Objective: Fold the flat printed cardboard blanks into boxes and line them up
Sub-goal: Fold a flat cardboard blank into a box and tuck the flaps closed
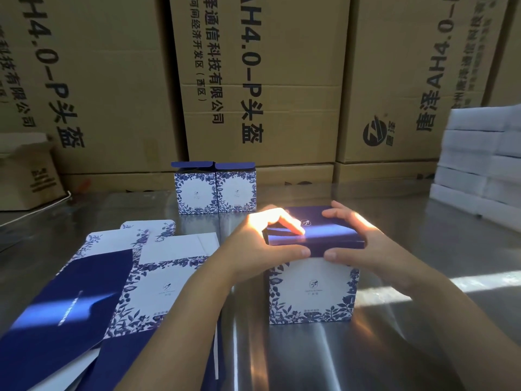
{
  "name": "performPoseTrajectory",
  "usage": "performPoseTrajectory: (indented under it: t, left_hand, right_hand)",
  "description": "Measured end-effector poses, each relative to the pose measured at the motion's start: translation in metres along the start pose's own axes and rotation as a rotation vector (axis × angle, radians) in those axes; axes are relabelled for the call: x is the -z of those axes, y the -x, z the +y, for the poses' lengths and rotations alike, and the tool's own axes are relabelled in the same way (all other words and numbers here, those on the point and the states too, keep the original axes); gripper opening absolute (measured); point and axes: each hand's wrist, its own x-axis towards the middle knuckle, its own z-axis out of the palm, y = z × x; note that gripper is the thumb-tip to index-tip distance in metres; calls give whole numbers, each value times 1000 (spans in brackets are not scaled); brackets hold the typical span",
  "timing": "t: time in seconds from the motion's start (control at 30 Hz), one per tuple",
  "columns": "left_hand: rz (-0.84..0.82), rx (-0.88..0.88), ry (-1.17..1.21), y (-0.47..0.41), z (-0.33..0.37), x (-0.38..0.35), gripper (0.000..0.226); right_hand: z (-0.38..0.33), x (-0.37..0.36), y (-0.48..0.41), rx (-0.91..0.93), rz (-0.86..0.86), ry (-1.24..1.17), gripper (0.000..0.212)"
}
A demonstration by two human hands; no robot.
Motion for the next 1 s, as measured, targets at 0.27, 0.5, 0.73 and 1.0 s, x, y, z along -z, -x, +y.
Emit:
performPoseTrajectory:
  t: [0.27,0.5,0.73,1.0]
  left_hand:
    - [240,-39,-43,-6,-10,-22,21]
    - [312,-49,-12,-8,-10,-29,20]
    - [365,-92,-11,-7,-10,-35,17]
    - [381,-130,-2,-6,-5,-37,23]
  right_hand:
    - [13,-17,-5,247,317,220,32]
    - [11,-24,-6,252,357,135,30]
    - [9,-26,-8,284,371,156,30]
    - [9,-25,-9,279,380,150,26]
